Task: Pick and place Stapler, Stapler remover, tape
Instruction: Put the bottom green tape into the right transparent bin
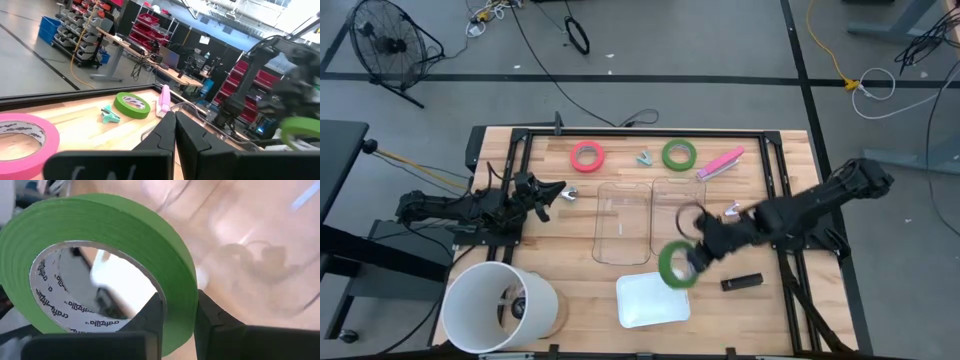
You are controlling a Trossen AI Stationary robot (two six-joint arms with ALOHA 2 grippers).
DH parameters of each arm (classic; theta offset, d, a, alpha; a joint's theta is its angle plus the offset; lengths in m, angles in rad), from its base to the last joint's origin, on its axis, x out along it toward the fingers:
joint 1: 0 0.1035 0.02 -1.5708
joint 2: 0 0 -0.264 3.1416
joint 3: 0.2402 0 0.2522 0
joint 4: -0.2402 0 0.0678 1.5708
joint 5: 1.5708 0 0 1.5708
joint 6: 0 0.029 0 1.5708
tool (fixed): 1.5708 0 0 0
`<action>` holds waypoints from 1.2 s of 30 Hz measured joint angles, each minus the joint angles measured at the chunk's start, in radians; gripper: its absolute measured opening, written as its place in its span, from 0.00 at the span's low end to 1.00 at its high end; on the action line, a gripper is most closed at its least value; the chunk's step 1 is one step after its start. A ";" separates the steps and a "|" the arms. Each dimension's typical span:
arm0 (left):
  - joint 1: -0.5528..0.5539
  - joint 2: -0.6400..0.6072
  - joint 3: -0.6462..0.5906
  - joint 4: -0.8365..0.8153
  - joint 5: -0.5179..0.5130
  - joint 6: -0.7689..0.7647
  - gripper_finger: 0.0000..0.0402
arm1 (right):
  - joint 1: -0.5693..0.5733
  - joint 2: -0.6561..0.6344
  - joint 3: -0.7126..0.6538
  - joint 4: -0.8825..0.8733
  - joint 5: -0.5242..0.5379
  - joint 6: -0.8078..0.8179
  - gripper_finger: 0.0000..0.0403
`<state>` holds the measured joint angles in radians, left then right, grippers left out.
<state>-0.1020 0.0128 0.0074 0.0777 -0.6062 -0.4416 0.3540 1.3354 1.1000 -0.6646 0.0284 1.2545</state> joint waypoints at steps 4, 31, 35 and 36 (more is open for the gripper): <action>0.000 0.000 0.000 0.000 0.010 -0.014 0.03 | -0.154 0.000 0.000 -0.051 -0.050 -0.152 0.13; 0.000 0.000 0.000 0.000 0.028 -0.046 0.03 | -0.528 0.057 0.002 -0.182 -0.026 -0.624 0.13; 0.000 0.000 0.000 0.000 0.027 -0.045 0.03 | -0.524 0.127 0.002 -0.147 -0.018 -0.628 0.13; 0.000 0.000 0.000 0.000 0.027 -0.045 0.03 | -0.528 0.144 0.002 -0.140 -0.027 -0.617 0.13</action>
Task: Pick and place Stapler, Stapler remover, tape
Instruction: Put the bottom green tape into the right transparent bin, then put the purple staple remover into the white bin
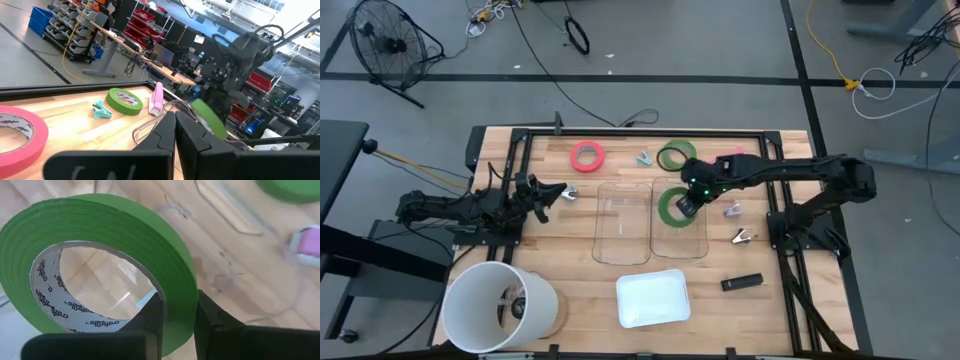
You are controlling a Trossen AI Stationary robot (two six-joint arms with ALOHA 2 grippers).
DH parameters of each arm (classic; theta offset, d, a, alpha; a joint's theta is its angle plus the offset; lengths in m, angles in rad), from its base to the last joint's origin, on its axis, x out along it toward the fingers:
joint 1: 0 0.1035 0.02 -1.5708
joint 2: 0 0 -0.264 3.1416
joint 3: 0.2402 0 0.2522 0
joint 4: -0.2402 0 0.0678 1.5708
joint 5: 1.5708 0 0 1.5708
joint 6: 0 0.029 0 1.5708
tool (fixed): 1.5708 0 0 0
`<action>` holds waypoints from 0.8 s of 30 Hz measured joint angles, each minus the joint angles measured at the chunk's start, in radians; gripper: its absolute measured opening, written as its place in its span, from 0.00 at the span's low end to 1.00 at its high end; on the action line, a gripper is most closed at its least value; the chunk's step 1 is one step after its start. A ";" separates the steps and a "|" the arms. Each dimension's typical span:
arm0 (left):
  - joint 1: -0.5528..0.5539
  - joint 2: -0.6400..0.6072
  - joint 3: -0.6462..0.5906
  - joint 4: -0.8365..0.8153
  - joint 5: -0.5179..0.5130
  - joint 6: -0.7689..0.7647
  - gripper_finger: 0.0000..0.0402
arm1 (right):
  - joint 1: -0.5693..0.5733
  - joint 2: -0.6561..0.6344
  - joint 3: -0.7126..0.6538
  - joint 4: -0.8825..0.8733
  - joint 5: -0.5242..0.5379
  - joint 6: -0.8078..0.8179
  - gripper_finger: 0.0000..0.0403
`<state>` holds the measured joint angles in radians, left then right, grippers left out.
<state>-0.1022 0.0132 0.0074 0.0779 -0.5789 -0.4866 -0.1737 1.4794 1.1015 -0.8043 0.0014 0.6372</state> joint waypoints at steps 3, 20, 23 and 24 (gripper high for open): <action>0.000 0.000 0.000 0.000 0.000 0.000 0.03 | -0.005 0.051 0.000 0.021 -0.044 0.012 0.13; 0.000 0.000 0.000 0.000 -0.019 0.001 0.03 | -0.073 0.080 0.000 -0.017 -0.079 -0.211 0.57; 0.000 0.000 0.000 0.000 -0.020 0.001 0.03 | -0.091 0.080 0.000 -0.019 -0.038 -0.234 0.66; 0.000 0.000 0.000 0.000 -0.020 0.001 0.03 | -0.099 0.080 0.000 -0.016 -0.030 -0.241 0.67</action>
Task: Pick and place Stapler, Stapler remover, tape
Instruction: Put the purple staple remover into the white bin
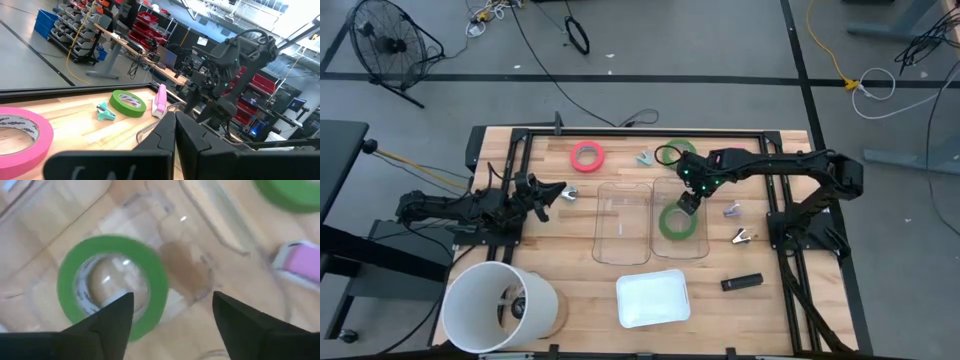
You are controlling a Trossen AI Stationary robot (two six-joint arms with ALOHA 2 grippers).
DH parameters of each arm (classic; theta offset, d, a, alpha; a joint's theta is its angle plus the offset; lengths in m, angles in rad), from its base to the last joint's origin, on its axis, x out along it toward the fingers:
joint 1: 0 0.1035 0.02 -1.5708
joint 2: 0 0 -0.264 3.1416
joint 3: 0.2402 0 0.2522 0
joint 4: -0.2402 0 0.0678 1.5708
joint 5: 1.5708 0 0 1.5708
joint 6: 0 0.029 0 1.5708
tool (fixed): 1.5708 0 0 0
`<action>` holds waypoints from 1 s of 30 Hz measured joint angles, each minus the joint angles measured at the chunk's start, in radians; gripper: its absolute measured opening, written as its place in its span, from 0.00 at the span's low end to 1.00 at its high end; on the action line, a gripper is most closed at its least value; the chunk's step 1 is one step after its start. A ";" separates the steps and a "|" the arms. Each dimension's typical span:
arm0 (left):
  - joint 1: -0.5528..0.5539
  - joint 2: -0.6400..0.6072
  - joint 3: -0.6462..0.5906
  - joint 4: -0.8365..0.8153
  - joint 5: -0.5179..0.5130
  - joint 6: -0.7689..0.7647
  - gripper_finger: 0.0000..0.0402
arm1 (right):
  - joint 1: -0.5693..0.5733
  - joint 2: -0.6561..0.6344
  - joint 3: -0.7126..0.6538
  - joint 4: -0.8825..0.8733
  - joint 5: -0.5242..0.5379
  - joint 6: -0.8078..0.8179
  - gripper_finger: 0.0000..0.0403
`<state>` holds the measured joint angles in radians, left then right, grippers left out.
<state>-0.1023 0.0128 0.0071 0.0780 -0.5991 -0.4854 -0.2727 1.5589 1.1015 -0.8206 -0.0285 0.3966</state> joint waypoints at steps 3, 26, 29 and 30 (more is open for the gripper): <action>0.000 0.000 0.000 0.000 0.000 0.000 0.03 | -0.024 -0.006 0.000 0.023 0.011 -0.020 0.68; 0.000 0.000 0.000 0.006 -0.032 -0.028 0.03 | -0.135 -0.192 0.197 -0.096 -0.013 -0.263 0.43; 0.000 0.000 0.000 0.006 -0.027 -0.029 0.03 | -0.134 -0.191 0.197 -0.229 -0.013 -0.286 0.43; 0.000 0.000 0.000 0.006 -0.027 -0.029 0.03 | -0.134 -0.191 0.197 -0.285 -0.014 -0.286 0.43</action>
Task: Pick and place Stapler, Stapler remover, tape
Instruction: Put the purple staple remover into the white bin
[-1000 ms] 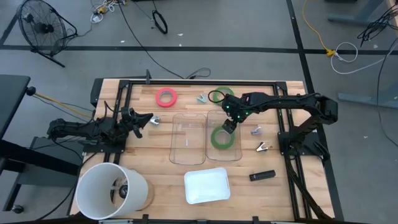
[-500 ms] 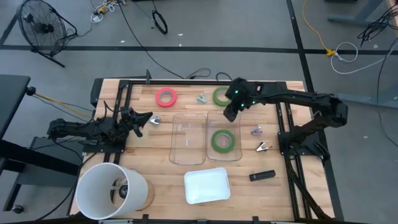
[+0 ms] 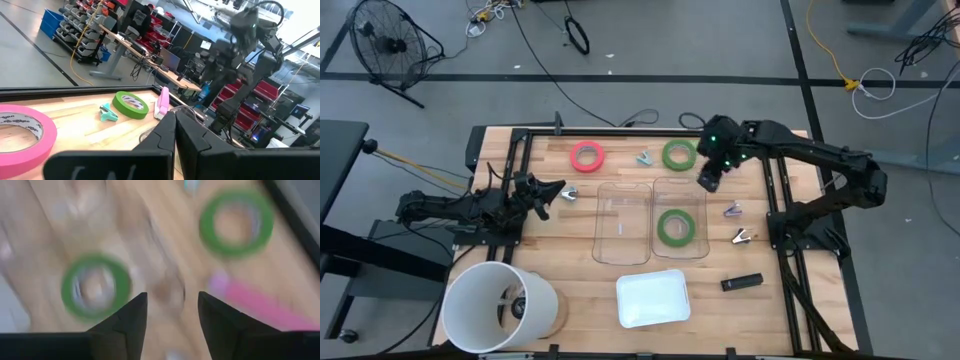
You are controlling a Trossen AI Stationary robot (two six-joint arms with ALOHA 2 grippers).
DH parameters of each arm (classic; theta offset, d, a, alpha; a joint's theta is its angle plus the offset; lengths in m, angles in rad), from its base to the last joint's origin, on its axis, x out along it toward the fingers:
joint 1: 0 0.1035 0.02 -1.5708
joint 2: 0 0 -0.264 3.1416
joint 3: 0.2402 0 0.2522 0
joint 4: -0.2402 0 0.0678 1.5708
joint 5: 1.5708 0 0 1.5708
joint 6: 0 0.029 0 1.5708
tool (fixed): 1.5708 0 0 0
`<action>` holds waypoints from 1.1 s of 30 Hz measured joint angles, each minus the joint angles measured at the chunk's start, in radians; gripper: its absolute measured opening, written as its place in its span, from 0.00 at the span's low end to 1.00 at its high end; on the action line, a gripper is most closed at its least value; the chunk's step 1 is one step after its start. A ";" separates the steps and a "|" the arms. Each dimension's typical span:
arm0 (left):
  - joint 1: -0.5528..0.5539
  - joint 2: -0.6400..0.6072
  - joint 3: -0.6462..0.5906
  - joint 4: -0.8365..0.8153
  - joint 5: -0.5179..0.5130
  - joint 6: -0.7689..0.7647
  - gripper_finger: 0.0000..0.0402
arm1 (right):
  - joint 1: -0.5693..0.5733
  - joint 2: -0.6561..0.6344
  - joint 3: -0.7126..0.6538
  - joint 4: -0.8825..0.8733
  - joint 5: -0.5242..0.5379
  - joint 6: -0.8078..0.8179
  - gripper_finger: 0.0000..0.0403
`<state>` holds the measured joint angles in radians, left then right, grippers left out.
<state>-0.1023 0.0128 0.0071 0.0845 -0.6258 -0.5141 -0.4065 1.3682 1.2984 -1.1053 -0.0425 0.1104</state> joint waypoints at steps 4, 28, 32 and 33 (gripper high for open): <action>0.000 0.000 0.000 0.000 0.001 0.000 0.03 | 0.009 0.000 0.000 -0.203 0.019 0.026 0.44; 0.000 0.000 0.000 0.000 0.002 0.002 0.03 | 0.097 -0.016 -0.452 -0.102 0.132 0.225 0.57; 0.000 0.000 0.000 0.000 0.002 0.001 0.03 | 0.097 -0.016 -0.518 -0.039 0.132 0.225 0.56; 0.000 0.000 0.000 0.000 0.002 0.001 0.03 | 0.097 -0.016 -0.530 -0.025 0.132 0.224 0.55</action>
<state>-0.1024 0.0131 0.0071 0.0849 -0.6239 -0.5129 -0.3098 1.3521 0.7680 -1.1307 0.0898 0.3346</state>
